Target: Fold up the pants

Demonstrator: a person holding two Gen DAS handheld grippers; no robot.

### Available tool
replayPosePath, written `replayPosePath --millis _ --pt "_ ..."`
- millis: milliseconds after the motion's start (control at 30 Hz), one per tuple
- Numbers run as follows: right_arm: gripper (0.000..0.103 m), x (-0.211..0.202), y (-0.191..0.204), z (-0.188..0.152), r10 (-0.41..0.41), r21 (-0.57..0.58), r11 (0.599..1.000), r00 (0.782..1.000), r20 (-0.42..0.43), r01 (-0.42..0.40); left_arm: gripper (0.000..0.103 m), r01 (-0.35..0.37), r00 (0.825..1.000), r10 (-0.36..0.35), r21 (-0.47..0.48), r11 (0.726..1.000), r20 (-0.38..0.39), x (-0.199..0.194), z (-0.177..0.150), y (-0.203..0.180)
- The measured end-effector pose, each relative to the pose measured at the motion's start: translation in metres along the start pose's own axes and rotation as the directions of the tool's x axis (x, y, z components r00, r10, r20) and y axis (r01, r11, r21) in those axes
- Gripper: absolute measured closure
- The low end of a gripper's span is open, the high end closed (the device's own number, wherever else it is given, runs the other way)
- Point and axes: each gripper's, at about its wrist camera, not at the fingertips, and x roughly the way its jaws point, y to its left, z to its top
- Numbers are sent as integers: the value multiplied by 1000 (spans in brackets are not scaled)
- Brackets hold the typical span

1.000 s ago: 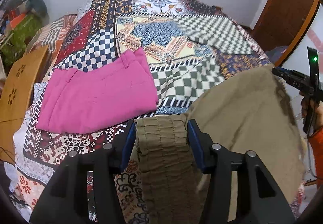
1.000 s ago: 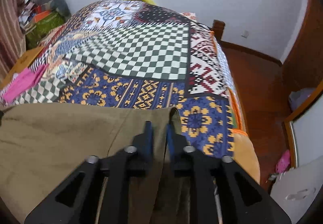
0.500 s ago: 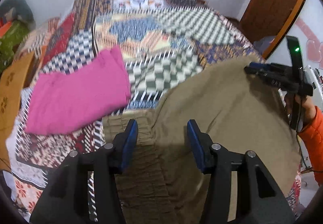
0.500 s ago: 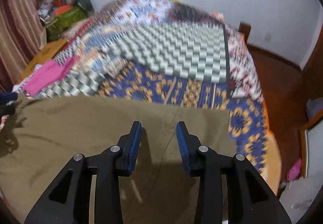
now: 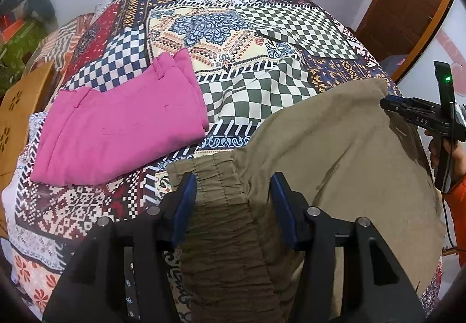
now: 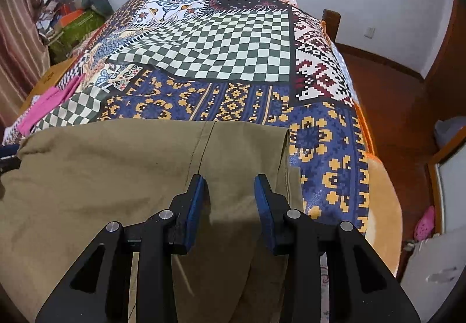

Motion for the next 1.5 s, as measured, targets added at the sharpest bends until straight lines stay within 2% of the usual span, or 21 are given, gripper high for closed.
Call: replayPosePath --millis 233,467,600,833,900,1000,1233,1500 --pt "70 -31 10 -2 -18 -24 1000 1000 11 19 50 -27 999 28 -29 999 40 -36 -9 4" --pt "64 -83 32 -17 -17 -64 998 997 77 22 50 -76 993 79 -34 997 83 -78 -30 0" --pt "64 -105 45 -25 -3 -61 998 994 108 10 49 -76 991 80 -42 996 105 -99 -44 -3" --pt "64 -138 69 -42 37 -61 998 987 154 -28 41 -58 989 68 -72 996 133 -130 -72 -5" --pt "64 -142 76 -45 47 -64 997 986 158 -38 39 -37 991 48 -88 995 126 -132 -79 -5" --pt "60 -144 87 -53 53 -74 996 986 159 -41 39 30 995 -18 -118 993 103 -130 -93 -4" --pt "58 -141 103 -73 85 -71 995 986 144 -75 39 70 997 -65 -155 985 36 -119 -118 -8" --pt "57 -126 135 -59 144 -111 985 983 115 -131 39 57 998 -51 -174 983 38 -116 -131 -4"
